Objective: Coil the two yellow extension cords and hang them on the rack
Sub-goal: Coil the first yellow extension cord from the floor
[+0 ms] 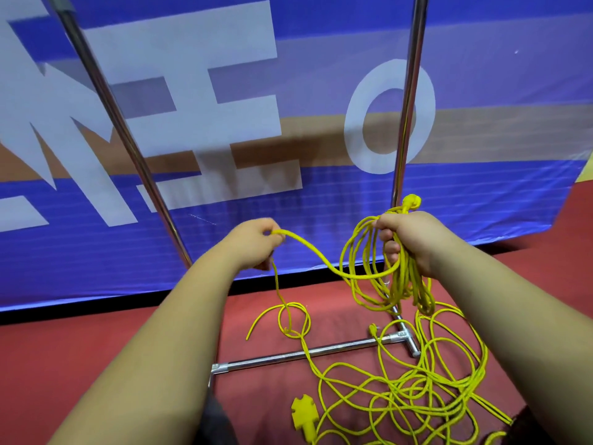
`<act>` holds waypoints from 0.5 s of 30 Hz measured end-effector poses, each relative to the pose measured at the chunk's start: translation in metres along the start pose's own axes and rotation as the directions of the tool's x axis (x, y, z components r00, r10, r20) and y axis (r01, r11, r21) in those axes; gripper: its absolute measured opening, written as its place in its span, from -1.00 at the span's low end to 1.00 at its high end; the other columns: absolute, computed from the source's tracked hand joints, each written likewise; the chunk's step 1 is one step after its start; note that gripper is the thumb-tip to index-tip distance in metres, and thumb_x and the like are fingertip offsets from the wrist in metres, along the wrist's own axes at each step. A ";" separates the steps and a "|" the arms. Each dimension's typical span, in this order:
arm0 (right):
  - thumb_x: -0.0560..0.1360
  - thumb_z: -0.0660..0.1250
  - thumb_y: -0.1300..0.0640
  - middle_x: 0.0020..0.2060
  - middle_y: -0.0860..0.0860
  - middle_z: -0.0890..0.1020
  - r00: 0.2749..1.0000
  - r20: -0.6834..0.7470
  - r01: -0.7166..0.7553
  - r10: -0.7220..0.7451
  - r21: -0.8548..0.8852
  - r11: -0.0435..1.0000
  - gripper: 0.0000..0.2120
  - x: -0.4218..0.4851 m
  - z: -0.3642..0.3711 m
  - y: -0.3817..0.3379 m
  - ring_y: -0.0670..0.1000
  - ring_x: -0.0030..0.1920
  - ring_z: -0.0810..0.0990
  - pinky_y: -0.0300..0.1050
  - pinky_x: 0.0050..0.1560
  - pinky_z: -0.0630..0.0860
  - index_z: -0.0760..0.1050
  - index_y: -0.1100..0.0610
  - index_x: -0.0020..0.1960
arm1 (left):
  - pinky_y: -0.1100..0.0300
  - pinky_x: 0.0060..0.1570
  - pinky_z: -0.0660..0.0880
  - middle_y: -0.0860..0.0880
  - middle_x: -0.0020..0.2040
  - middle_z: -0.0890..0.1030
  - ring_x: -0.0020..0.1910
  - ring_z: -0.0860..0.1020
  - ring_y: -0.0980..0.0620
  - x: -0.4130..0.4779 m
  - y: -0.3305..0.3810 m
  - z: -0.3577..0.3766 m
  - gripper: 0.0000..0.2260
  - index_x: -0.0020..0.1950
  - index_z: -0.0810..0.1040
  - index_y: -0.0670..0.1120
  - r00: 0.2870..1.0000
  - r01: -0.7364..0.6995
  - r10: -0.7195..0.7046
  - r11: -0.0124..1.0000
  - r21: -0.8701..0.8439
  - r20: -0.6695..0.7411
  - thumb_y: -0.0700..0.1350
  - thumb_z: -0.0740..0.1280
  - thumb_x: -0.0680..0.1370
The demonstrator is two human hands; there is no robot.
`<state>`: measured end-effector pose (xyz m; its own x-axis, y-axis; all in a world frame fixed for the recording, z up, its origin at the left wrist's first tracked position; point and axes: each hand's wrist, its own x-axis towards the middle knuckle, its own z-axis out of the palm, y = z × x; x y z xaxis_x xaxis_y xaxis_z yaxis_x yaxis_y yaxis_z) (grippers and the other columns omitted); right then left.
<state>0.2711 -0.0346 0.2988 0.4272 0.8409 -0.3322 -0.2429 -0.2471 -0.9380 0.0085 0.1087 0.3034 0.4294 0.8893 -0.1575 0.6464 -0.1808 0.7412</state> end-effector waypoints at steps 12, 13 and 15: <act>0.58 0.37 0.23 -0.44 0.02 0.40 0.999 0.031 -0.034 0.035 -0.050 0.998 -0.88 -0.004 0.019 0.014 0.00 -0.53 0.30 -0.16 -0.49 0.35 0.48 0.14 -0.12 | 0.35 -0.61 0.39 -0.09 -0.27 0.62 -0.64 0.34 0.16 0.026 -0.016 0.021 -0.81 0.23 0.39 -0.14 0.772 0.603 -0.518 0.411 -0.684 0.369 -0.08 0.30 0.69; 0.58 0.36 0.25 -0.43 0.04 0.40 0.999 0.015 -0.047 0.048 -0.057 0.997 -0.87 -0.003 0.019 0.017 0.01 -0.53 0.31 -0.15 -0.49 0.36 0.46 0.15 -0.13 | 0.38 -0.63 0.32 -0.03 -0.40 0.58 -0.66 0.29 0.17 0.026 -0.017 0.020 -0.84 0.20 0.42 -0.11 0.763 0.621 -0.514 0.412 -0.667 0.393 -0.07 0.30 0.69; 0.57 0.36 0.28 -0.44 0.08 0.40 0.997 -0.022 -0.074 0.072 -0.089 0.993 -0.81 -0.001 0.019 0.023 0.02 -0.56 0.33 -0.15 -0.50 0.39 0.44 0.17 -0.19 | 0.36 -0.62 0.27 0.05 -0.48 0.48 -0.66 0.24 0.17 0.021 -0.013 0.019 -0.89 0.19 0.50 -0.08 0.808 0.581 -0.464 0.518 -0.628 0.364 -0.09 0.23 0.72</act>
<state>0.2488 -0.0317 0.2793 0.4272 0.8102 -0.4013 -0.1957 -0.3505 -0.9159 0.0212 0.1216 0.2780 0.2763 0.6491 -0.7087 0.1886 0.6865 0.7023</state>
